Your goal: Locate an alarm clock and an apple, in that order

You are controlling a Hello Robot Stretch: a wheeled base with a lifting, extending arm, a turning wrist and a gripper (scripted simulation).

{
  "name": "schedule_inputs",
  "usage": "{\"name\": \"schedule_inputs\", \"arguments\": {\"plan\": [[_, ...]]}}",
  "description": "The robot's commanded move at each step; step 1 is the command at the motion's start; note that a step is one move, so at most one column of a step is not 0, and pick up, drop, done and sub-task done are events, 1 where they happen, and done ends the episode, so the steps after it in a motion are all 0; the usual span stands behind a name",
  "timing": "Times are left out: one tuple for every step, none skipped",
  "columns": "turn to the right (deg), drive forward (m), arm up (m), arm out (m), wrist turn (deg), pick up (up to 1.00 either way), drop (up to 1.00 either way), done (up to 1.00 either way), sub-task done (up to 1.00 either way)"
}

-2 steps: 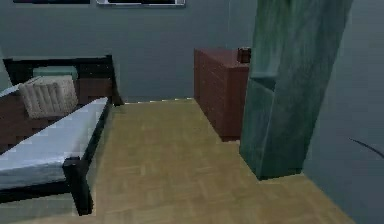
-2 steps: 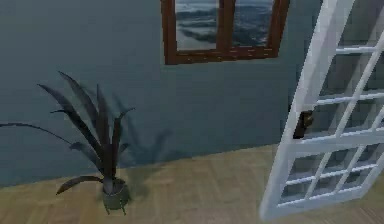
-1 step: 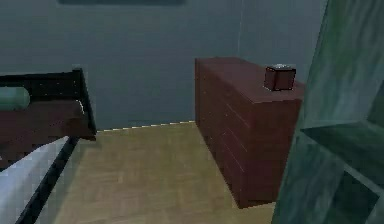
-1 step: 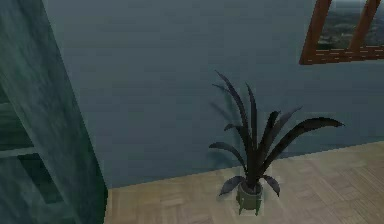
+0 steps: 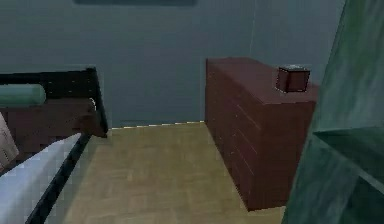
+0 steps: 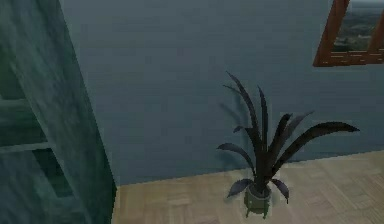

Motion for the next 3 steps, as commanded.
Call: {"name": "schedule_inputs", "arguments": {"plan": [[0.0,0.50,0.00,0.00,0.0,0.00,0.00,0.00,0.00],[36.0,0.00,0.00,0.00,0.0,0.00,0.00,0.00,0.00],[0.0,0.00,0.00,0.00,0.0,0.00,0.00,0.00,1.00]]}}
